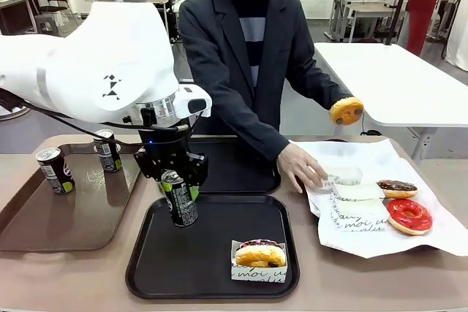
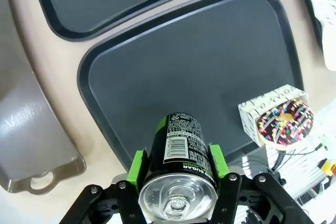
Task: Set up donuts and drinks on trays.
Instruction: Pick up one Pepsi coke and place it on the Flat Tray.
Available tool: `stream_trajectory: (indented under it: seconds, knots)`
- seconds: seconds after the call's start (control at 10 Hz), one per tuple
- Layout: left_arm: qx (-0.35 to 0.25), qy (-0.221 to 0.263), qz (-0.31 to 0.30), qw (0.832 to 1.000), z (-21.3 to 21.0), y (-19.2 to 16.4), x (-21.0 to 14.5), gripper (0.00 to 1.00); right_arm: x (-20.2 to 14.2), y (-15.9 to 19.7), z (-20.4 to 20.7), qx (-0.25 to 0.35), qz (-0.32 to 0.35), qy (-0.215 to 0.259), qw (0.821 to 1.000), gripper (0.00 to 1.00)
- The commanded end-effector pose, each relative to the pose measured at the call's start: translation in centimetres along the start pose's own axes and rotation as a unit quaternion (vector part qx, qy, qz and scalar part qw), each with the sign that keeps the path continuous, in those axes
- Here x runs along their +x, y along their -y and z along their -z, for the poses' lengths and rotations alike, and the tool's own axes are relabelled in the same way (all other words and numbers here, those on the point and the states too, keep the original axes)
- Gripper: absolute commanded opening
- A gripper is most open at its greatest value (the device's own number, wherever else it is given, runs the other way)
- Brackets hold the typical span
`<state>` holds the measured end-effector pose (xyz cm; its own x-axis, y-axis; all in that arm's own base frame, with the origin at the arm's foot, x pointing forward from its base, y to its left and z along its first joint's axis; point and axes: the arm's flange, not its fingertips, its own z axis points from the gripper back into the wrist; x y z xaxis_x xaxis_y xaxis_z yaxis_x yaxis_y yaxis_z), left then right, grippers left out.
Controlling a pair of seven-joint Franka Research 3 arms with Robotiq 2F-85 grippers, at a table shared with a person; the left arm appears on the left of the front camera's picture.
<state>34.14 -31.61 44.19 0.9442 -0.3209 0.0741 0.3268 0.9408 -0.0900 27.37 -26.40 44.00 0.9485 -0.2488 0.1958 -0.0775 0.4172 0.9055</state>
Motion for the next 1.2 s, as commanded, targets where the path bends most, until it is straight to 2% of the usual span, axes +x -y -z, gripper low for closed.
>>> stream_trajectory:
  seconds: [0.0,0.4,1.1]
  knots:
    - [0.013,0.004,-0.029,0.999,1.0,-0.2,2.4,0.58,0.1,0.1,0.0,0.012,-0.007,0.008,1.0,1.0]
    - [0.032,-0.015,-0.054,0.998,4.3,-1.9,4.4,0.58,0.1,0.1,0.0,0.012,-0.007,0.008,1.0,1.0]
    - [0.048,-0.04,-0.07,0.996,8.3,-3.7,5.4,0.58,0.1,0.1,0.0,0.012,-0.007,0.008,1.0,1.0]
